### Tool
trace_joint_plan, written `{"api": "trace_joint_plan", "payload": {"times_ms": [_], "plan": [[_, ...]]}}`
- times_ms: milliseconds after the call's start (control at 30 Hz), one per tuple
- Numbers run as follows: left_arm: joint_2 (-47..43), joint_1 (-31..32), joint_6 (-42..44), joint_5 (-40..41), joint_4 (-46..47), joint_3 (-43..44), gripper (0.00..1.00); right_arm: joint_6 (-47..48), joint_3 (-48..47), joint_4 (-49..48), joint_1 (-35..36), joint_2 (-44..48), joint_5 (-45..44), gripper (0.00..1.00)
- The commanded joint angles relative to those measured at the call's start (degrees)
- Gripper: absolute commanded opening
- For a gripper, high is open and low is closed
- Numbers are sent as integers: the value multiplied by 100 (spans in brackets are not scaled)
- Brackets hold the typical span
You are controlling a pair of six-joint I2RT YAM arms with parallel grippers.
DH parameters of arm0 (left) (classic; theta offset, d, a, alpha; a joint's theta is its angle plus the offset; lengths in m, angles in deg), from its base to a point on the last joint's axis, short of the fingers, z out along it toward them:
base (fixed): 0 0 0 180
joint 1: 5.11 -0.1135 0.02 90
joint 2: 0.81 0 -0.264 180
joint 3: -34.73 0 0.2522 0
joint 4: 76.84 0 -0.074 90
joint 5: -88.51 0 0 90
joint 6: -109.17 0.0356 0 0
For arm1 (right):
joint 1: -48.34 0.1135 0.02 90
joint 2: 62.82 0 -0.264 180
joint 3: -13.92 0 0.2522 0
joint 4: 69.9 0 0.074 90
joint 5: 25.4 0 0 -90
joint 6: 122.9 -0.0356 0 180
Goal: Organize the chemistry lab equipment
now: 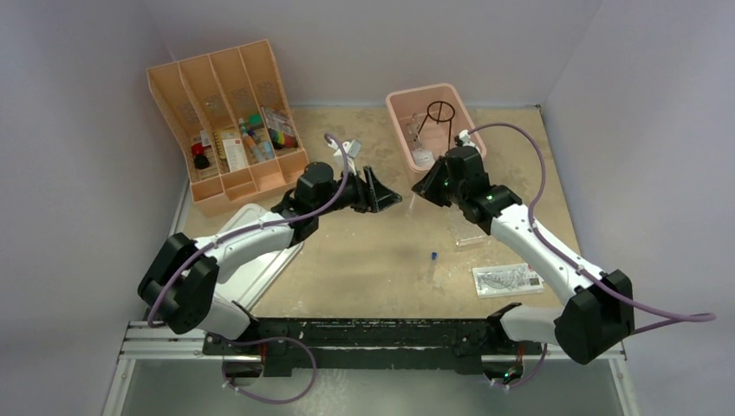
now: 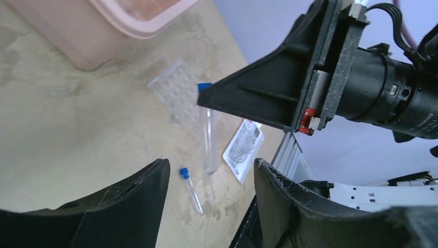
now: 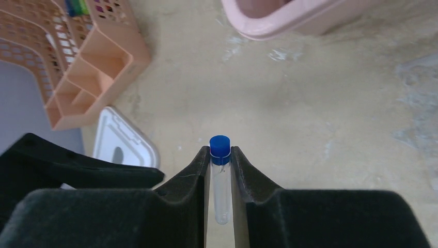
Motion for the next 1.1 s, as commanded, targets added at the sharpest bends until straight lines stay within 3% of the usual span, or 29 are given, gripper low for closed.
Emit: {"api": "trace_joint_plan", "payload": {"times_ms": [0, 367, 633, 833, 900, 1000, 1067], "plan": [[231, 239, -293, -215, 1239, 162, 57, -470, -328, -526, -22, 154, 484, 20], [480, 330, 36, 34, 712, 380, 43, -652, -381, -715, -123, 295, 787, 20], [582, 331, 113, -299, 822, 493, 29, -672, -370, -774, -195, 255, 990, 21], [610, 331, 249, -431, 783, 510, 10, -666, -396, -805, -217, 209, 1037, 22], [584, 333, 395, -455, 660, 572, 0, -622, -401, -766, -234, 214, 1057, 26], [519, 331, 880, -495, 167, 745, 0, -263, -464, -646, -337, 211, 1382, 47], [423, 331, 1326, -539, -311, 892, 0, -19, -733, -139, -498, 119, 1618, 54]]}}
